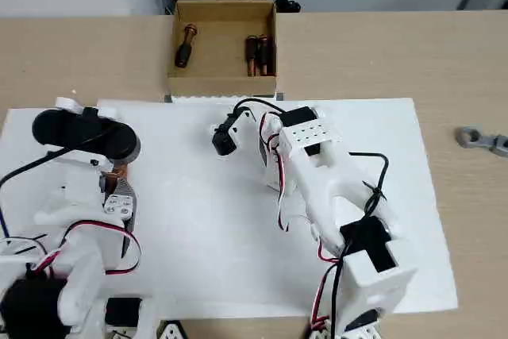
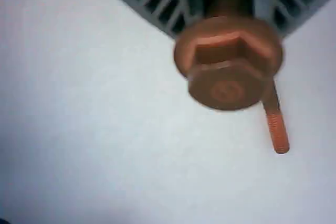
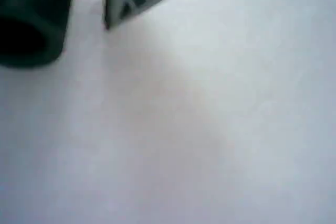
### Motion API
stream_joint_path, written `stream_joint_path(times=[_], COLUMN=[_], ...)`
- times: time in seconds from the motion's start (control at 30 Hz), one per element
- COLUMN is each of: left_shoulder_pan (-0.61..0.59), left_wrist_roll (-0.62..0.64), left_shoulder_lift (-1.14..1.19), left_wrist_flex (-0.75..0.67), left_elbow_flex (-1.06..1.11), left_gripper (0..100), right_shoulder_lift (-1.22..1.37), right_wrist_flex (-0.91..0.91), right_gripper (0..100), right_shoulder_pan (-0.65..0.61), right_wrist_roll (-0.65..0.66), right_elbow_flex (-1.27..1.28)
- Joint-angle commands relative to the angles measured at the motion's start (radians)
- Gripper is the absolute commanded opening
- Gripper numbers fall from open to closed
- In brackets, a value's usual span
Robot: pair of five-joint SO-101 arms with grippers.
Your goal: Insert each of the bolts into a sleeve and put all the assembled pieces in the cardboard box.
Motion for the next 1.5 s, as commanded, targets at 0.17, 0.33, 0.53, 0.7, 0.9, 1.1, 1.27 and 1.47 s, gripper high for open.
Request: stream_joint_path(times=[0.17,0.33,0.53,0.7,0.9,1.1,1.27,1.47], left_shoulder_pan=[-0.008,-0.006,-0.006,-0.006,-0.006,-0.006,-0.006,-0.006], left_wrist_roll=[0.003,0.002,0.002,0.002,0.002,0.002,0.005,0.008], left_shoulder_lift=[-0.014,-0.015,-0.015,-0.015,-0.015,-0.015,-0.015,-0.009], left_wrist_flex=[0.012,0.012,0.011,0.011,0.009,-0.040,-0.086,-0.155], left_elbow_flex=[-0.007,-0.007,-0.005,-0.004,-0.007,-0.005,-0.001,0.001], left_gripper=[1,1,1,1,1,1,1,1], right_shoulder_lift=[0.070,0.064,0.047,-0.082,-0.366,-0.707,-1.009,-1.277], right_wrist_flex=[0.005,0.004,0.005,0.007,0.102,0.168,0.179,0.120], right_gripper=[13.6,0.2,1.7,1.5,1.5,1.4,1.3,1.3], right_shoulder_pan=[0.002,0.002,0.002,0.002,-0.001,0.004,0.004,-0.004], right_wrist_roll=[-0.020,-0.095,-0.138,-0.215,-0.307,-0.493,-0.635,-0.776], right_elbow_flex=[0.021,0.021,0.020,0.020,0.018,0.020,0.020,0.049])
